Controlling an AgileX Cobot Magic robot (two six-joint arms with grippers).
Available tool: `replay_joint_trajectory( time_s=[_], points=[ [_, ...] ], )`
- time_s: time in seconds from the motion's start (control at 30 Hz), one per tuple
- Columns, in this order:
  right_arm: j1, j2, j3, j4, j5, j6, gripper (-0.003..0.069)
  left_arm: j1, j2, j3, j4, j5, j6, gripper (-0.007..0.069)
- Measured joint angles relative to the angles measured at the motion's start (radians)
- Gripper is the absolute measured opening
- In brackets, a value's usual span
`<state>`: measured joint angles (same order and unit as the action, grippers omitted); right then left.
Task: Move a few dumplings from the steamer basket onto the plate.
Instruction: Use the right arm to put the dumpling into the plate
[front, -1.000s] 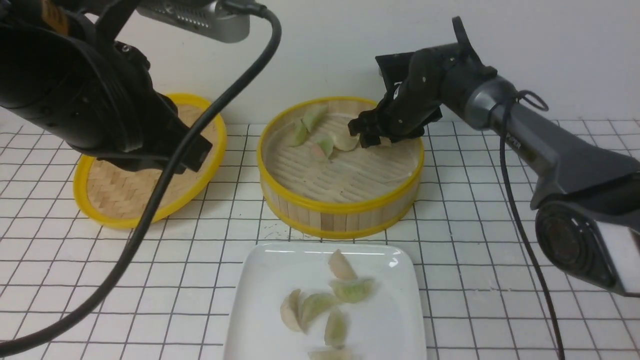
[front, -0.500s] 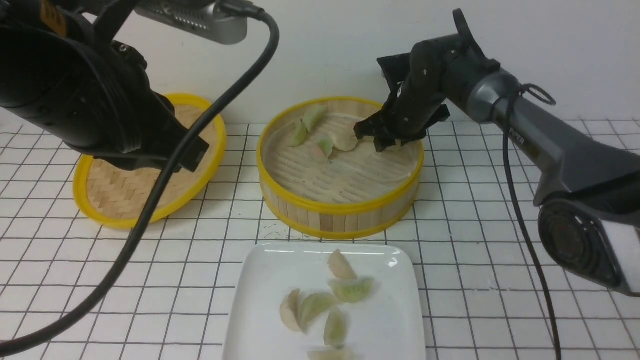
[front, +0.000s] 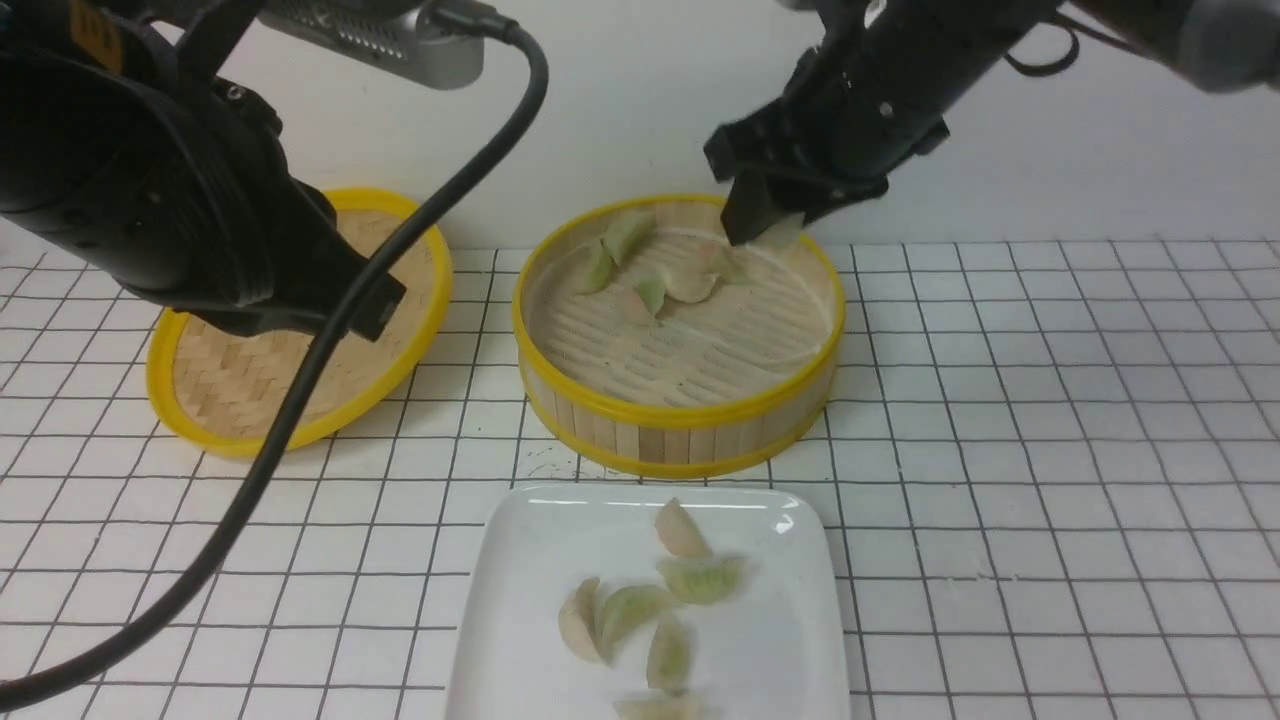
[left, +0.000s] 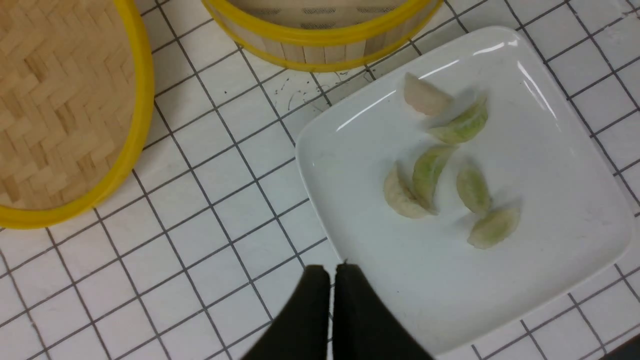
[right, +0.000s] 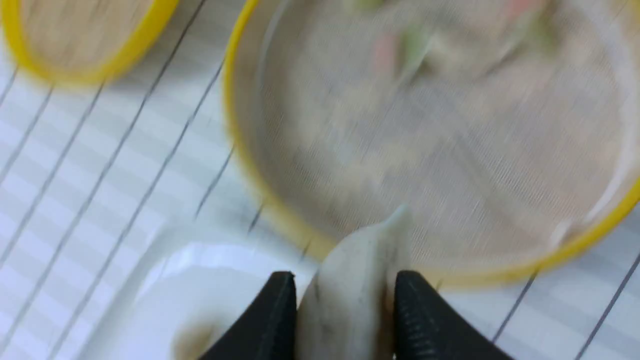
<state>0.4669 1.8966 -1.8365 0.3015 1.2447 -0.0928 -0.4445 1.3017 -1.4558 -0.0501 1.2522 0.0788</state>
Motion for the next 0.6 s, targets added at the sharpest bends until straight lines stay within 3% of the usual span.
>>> replay_joint_trajectory(
  time_s=[0.1,0.27,0.47,0.6],
  points=[
    [0.057,-0.074,0.197,0.008,-0.011,-0.019,0.0232,0.000,-0.004,0.000,-0.018,0.000,0.000,-0.0006],
    [0.155,-0.079,0.548,0.015,-0.194,-0.027,0.0232,0.000,-0.005,0.000,-0.056,0.000,0.000,-0.0006],
    [0.169,-0.011,0.603,0.051,-0.271,-0.029,0.0232,0.000,-0.005,0.000,-0.068,0.000,0.000,-0.0006],
    [0.171,0.002,0.603,0.086,-0.292,-0.044,0.0304,0.000,-0.005,0.000,-0.070,0.000,0.000,-0.0006]
  ],
)
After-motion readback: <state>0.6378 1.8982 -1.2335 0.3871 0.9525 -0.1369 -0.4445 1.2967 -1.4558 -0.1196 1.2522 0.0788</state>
